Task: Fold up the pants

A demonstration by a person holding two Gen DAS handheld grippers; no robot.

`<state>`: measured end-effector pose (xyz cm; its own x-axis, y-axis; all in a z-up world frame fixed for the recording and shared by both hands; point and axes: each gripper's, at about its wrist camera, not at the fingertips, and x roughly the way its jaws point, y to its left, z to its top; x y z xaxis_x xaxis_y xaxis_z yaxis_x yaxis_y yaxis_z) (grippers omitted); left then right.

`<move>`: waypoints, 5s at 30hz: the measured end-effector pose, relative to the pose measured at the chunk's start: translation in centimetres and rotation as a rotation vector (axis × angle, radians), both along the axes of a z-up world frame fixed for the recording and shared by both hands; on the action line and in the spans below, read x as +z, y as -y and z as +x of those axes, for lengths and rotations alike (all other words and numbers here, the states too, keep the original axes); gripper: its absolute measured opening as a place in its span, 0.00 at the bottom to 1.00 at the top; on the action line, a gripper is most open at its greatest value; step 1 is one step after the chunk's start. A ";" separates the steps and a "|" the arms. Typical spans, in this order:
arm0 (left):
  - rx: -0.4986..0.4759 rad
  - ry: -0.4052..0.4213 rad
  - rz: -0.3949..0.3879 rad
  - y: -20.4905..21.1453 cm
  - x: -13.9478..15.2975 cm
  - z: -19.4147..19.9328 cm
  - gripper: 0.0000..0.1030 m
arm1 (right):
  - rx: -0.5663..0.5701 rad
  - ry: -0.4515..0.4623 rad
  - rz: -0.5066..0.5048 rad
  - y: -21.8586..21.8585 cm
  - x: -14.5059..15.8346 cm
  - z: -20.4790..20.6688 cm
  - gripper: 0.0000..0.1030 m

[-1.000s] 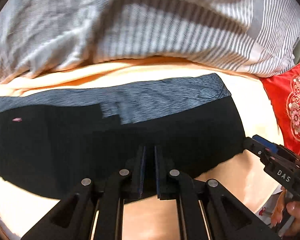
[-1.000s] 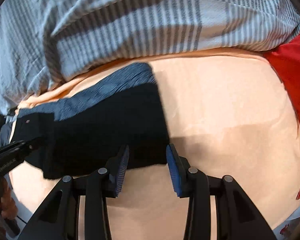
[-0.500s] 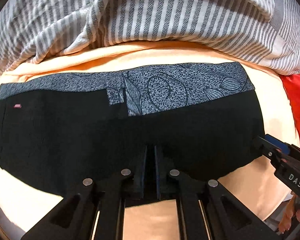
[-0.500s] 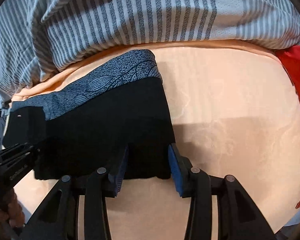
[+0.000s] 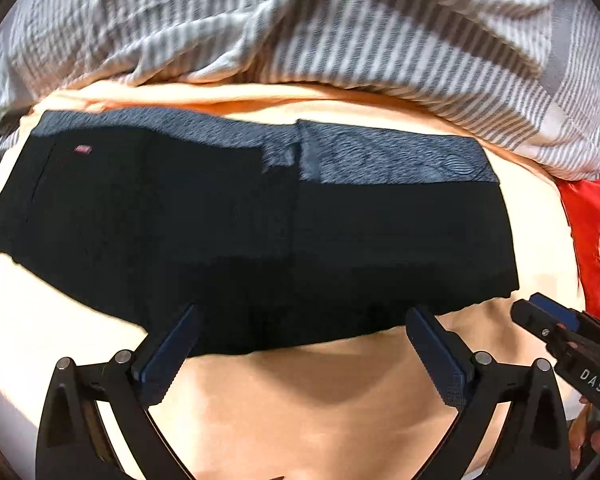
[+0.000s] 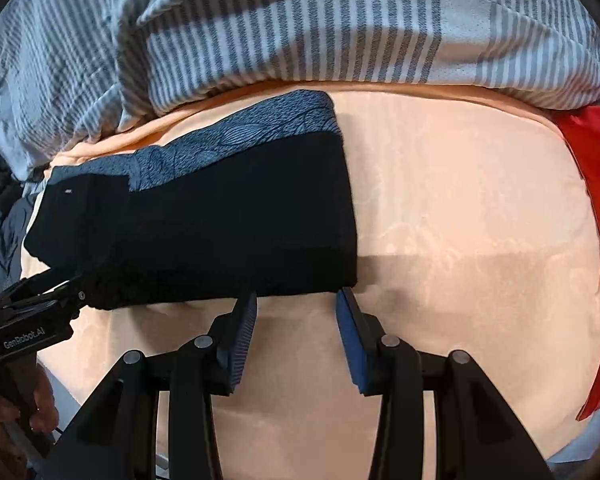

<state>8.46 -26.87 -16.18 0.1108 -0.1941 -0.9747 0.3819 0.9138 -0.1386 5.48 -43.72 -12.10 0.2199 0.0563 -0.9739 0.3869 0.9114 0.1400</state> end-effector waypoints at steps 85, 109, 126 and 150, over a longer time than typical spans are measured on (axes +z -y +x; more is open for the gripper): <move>0.700 -0.097 -0.312 -28.4 -5.3 15.0 0.51 | 0.354 -0.073 0.096 -24.5 -2.8 16.4 0.55; 0.168 0.369 0.137 -18.1 1.8 11.6 0.25 | 0.662 -0.221 0.335 -35.5 2.7 34.5 0.79; 0.064 0.405 0.072 -16.2 4.3 9.4 0.25 | 0.716 -0.313 0.310 -36.0 -1.0 34.0 0.16; -0.420 0.429 -0.057 4.1 11.4 -2.0 0.25 | 0.153 0.171 0.676 -5.2 7.1 15.3 0.16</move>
